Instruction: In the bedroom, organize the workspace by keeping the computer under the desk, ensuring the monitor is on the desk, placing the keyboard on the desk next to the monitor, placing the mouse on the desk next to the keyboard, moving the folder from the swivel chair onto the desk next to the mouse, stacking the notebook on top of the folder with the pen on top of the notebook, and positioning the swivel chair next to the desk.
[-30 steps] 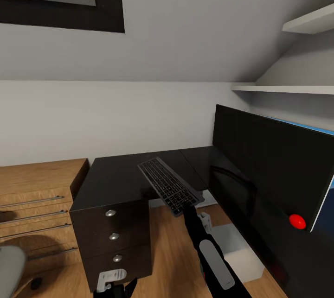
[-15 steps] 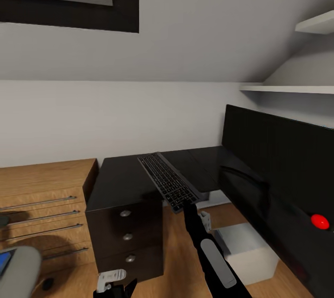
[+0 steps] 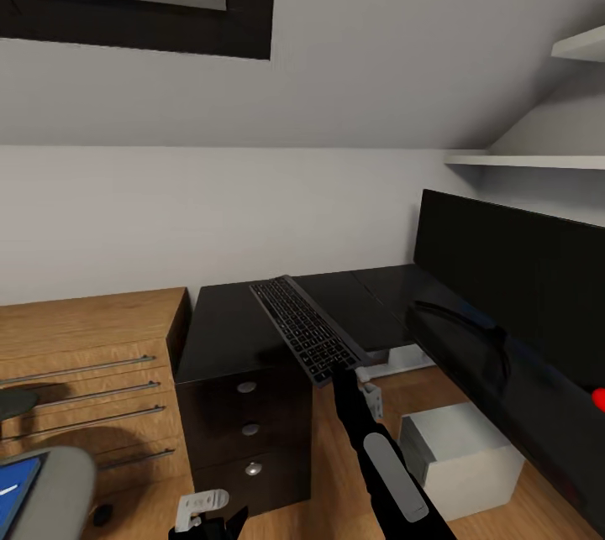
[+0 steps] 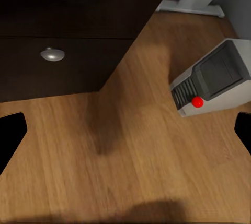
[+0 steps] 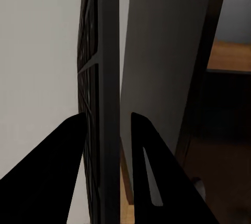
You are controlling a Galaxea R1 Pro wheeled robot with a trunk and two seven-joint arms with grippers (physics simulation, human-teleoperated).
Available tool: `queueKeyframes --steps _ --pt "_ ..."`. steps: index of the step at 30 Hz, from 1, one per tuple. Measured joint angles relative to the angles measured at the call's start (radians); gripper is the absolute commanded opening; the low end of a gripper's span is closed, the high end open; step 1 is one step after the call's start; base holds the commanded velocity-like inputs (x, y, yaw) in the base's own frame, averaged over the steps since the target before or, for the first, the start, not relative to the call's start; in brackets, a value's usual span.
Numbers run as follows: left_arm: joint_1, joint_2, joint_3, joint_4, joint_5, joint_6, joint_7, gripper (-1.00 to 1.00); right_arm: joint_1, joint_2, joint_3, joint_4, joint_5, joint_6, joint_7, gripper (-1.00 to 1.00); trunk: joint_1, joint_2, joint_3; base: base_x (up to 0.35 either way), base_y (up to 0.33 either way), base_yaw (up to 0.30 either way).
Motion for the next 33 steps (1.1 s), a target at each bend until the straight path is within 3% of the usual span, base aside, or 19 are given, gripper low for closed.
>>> queueKeyframes --steps 19,25,27,33 --pt "0.000 0.000 -0.002 0.012 -0.001 0.002 0.003 1.00 0.000 0.000 -0.003 0.005 0.002 -0.002 -0.005 -1.00 0.000 0.000 -0.010 0.000 0.001 -0.052" --pt "0.000 -0.001 -0.002 0.011 -0.001 0.002 0.003 1.00 -0.010 0.000 -0.006 0.036 0.005 -0.048 -0.033 -1.00 0.000 0.000 -0.010 0.000 0.000 -0.001" --pt "0.000 -0.001 -0.002 0.011 -0.001 0.002 0.003 1.00 -0.071 0.000 -0.004 0.066 0.009 -0.096 -0.067 -1.00 0.000 0.000 -0.010 0.000 0.000 0.000" --pt "0.000 -0.002 -0.001 0.011 -0.002 0.002 0.004 1.00 -0.285 0.000 -0.009 0.308 0.002 -0.166 -0.082 -1.00 0.000 0.000 -0.010 0.000 0.000 0.000"
